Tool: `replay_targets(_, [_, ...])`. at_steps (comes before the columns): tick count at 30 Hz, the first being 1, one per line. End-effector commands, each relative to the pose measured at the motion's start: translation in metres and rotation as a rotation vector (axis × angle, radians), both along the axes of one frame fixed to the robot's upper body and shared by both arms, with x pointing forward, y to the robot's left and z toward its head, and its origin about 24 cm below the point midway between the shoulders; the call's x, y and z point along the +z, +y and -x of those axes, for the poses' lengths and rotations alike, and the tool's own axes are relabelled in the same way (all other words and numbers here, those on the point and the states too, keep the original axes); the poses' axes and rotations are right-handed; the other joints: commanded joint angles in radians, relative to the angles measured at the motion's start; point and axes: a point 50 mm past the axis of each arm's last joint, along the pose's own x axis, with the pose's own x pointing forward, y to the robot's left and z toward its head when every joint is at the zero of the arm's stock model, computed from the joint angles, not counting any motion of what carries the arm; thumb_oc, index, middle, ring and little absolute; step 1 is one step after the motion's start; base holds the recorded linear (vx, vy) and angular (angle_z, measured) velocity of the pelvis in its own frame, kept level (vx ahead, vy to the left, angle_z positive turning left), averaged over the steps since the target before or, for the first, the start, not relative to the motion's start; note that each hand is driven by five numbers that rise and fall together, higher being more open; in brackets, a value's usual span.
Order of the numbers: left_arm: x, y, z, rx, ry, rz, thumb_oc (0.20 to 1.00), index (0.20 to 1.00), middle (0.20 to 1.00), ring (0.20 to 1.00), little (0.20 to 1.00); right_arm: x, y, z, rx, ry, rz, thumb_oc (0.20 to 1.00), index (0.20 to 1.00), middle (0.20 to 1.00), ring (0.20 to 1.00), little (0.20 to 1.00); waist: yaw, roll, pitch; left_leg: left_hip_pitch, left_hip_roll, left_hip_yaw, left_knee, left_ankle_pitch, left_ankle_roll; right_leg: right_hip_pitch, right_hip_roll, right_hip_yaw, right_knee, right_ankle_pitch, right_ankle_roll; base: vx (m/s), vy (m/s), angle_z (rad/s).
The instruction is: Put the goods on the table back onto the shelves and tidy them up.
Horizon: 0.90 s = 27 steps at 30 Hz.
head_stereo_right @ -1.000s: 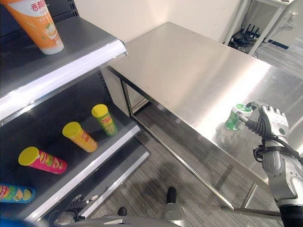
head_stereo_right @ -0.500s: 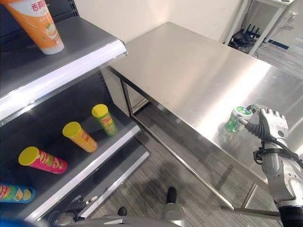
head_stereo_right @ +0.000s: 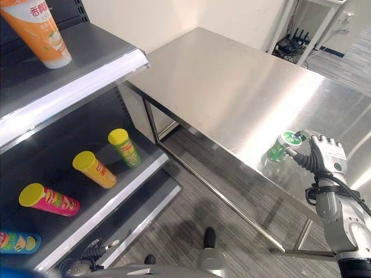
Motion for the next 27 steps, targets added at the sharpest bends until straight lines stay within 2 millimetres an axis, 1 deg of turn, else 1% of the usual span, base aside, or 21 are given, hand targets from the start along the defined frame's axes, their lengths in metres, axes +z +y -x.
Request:
replay_targets(1, [0.009,0.023,-0.010,-0.036,-0.024,-0.089,1.000,1.000,1.000,1.000,1.000,0.017,0.008,-0.006,0.035,-0.090,0.022,0.413,0.413,0.413,0.413,0.413,0.003,-0.029,-0.003,-0.052,0.005,0.061,0.046,-0.040,0.020,0.048,-0.079,0.012,0.091,-0.185,0.084,0.00,0.000,0.00])
replay_targets(2, [0.009,0.023,-0.011,-0.037,-0.025,-0.087,1.000,1.000,1.000,1.000,1.000,0.016,0.008,-0.006,0.033,-0.094,0.017,0.824,0.824,0.824,0.824,0.824,0.002,-0.029,-0.003,-0.051,0.005,0.063,0.047,-0.040,0.020,0.049,-0.080,0.013,0.091,-0.184,0.084,0.00,0.000,0.00])
replay_targets(4, [0.009,0.023,-0.011,-0.034,-0.026,-0.088,1.000,1.000,1.000,1.000,1.000,0.015,0.009,-0.006,0.032,-0.097,0.011,1.000,1.000,1.000,1.000,1.000,0.001,-0.029,-0.003,-0.052,0.004,0.065,0.050,-0.041,0.020,0.048,-0.080,0.014,0.092,-0.184,0.084,0.00,0.000,0.00])
replay_targets(13, [0.009,0.021,-0.012,-0.026,-0.029,-0.089,1.000,1.000,1.000,1.000,1.000,0.016,0.011,-0.001,0.020,-0.138,-0.034,1.000,1.000,1.000,1.000,1.000,-0.003,-0.030,-0.002,-0.048,0.005,0.065,0.047,-0.040,0.021,0.050,-0.078,0.013,0.094,-0.187,0.082,0.00,0.000,0.00])
replay_targets(17, [0.008,0.020,-0.013,-0.017,-0.033,-0.086,1.000,1.000,1.000,1.000,1.000,0.022,0.016,0.000,0.033,-0.201,-0.060,1.000,1.000,1.000,1.000,1.000,-0.006,-0.031,-0.002,-0.049,0.007,0.066,0.047,-0.040,0.020,0.049,-0.077,0.013,0.094,-0.187,0.083,0.00,0.000,0.00])
replay_targets(21, [0.008,0.021,-0.012,-0.019,-0.030,-0.088,1.000,1.000,1.000,1.000,1.000,0.025,0.020,-0.002,0.052,-0.223,-0.092,1.000,1.000,1.000,1.000,1.000,-0.002,-0.035,-0.002,-0.050,0.007,0.065,0.049,-0.041,0.021,0.049,-0.077,0.013,0.093,-0.186,0.083,0.00,0.000,0.00])
replay_targets(27, [0.009,0.021,-0.012,-0.014,-0.033,-0.086,1.000,1.000,1.000,1.000,1.000,0.013,0.017,-0.011,0.035,-0.175,-0.152,1.000,1.000,1.000,1.000,1.000,0.010,-0.038,-0.004,-0.049,0.005,0.065,0.048,-0.041,0.022,0.054,-0.079,0.007,0.091,-0.186,0.082,0.00,0.000,0.00])
